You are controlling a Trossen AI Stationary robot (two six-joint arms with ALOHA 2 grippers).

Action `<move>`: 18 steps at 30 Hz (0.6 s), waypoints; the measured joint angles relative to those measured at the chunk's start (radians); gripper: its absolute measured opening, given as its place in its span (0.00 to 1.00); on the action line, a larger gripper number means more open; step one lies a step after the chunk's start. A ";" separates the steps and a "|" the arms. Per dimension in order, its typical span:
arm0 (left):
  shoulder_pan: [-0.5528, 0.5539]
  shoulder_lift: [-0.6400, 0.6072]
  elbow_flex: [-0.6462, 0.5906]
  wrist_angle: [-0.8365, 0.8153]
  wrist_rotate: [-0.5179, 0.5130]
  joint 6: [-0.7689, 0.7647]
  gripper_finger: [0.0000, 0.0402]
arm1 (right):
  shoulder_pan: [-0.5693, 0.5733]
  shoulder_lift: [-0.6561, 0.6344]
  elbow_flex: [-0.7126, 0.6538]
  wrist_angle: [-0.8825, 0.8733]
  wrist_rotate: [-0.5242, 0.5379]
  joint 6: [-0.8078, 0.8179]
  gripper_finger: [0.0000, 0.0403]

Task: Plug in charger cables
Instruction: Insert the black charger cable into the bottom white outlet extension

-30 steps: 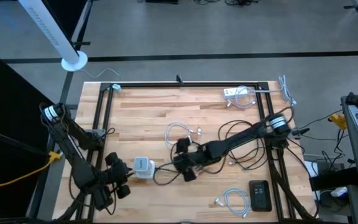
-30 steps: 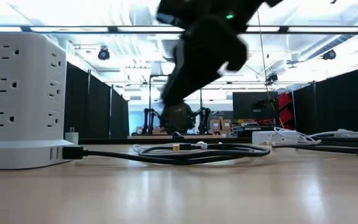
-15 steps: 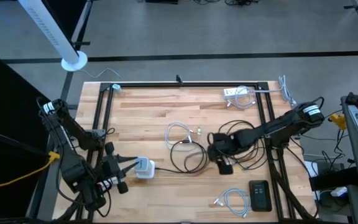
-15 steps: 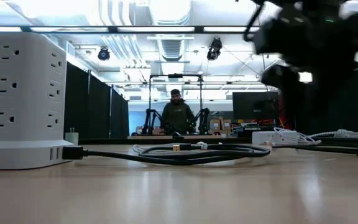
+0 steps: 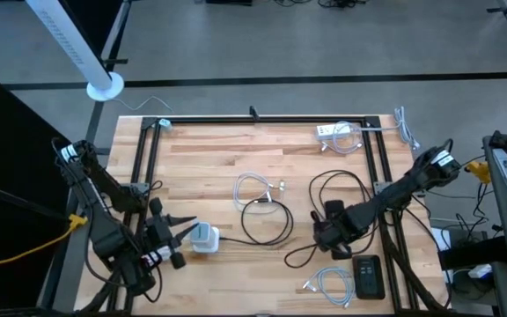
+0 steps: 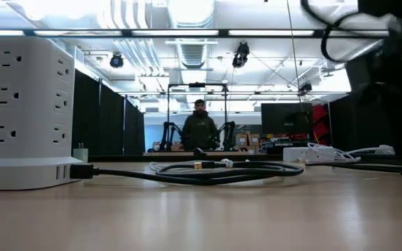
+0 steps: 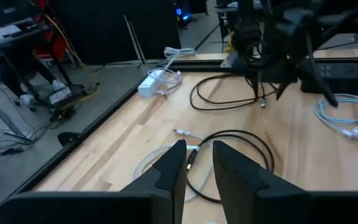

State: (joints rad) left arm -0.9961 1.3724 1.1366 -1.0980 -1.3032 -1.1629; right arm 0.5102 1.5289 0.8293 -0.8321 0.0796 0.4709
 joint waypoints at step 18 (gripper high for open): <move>0.077 0.000 0.000 -0.002 -0.003 0.023 0.16 | -0.003 0.001 -0.070 0.123 0.051 -0.016 0.03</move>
State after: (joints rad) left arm -0.9187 1.3726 1.1366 -1.1000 -1.3064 -1.1401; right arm 0.5071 1.5295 0.7598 -0.7089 0.1302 0.4550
